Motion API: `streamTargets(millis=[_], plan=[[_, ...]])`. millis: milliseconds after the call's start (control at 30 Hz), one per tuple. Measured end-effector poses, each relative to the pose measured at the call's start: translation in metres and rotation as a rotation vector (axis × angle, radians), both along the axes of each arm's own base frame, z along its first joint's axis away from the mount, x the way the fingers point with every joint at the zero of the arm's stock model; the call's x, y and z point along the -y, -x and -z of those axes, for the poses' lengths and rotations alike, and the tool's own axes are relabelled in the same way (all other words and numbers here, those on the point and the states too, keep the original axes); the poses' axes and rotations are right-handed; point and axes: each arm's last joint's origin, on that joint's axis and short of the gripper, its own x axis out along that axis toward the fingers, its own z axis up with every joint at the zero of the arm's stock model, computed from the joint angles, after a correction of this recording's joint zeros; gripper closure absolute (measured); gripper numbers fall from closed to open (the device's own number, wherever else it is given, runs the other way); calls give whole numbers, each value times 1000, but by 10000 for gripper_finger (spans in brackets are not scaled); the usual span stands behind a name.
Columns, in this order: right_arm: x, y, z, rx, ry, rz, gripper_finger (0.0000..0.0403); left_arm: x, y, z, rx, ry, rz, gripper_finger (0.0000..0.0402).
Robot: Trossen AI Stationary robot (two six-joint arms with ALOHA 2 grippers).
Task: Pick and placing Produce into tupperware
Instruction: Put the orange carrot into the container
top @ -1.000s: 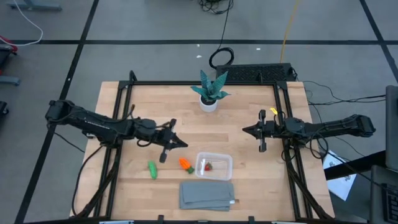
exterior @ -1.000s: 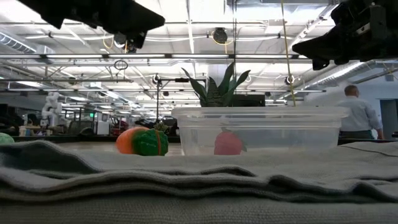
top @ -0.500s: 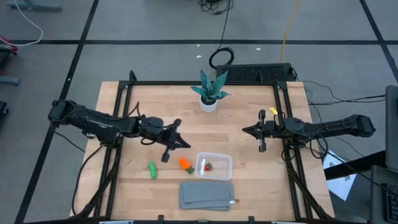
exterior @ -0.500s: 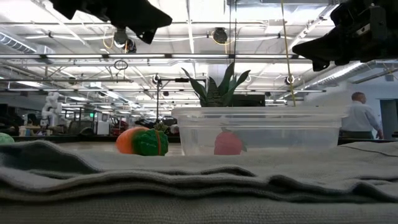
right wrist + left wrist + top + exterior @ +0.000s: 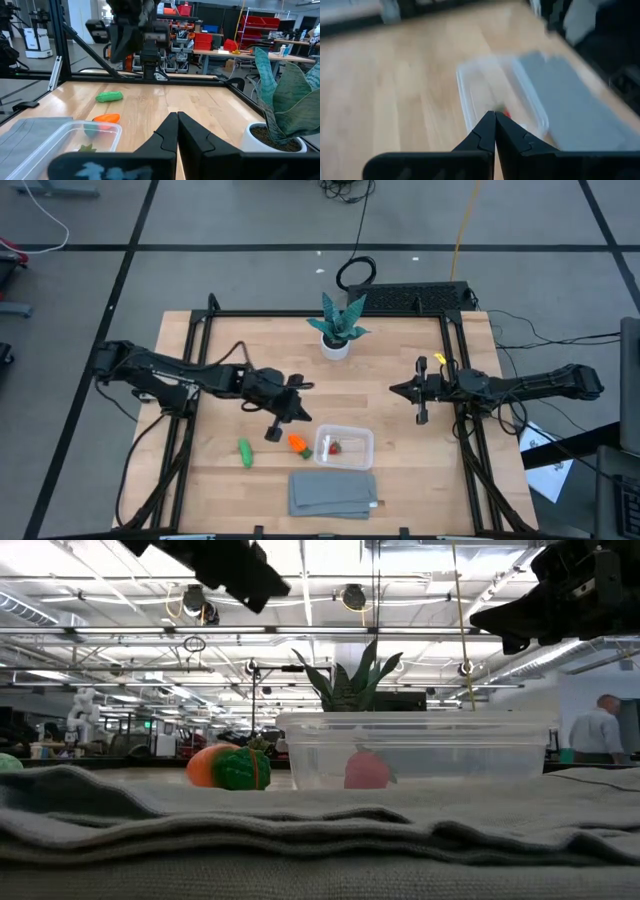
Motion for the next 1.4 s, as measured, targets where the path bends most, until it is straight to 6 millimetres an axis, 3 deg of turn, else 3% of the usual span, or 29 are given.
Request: streamTargets(millis=[233,467,767,1100,1233,1400], plan=[[0,0,0,-4,-3,3,403,3,-22,-7,-204,-50,64,392],[0,-1,1,-8,-3,3,403,12,-26,-7,-342,-102,171,392],[0,-1,1,-10,-2,4,403,28,-21,-5,-351,-138,253,392],[0,-1,1,-10,1,4,403,34,-21,-4,-329,-304,190,388],[0,-1,1,-10,-2,4,403,34,-21,-4,-330,-287,176,356],[0,-1,1,-10,-3,4,403,35,-24,-6,-300,-263,155,279]])
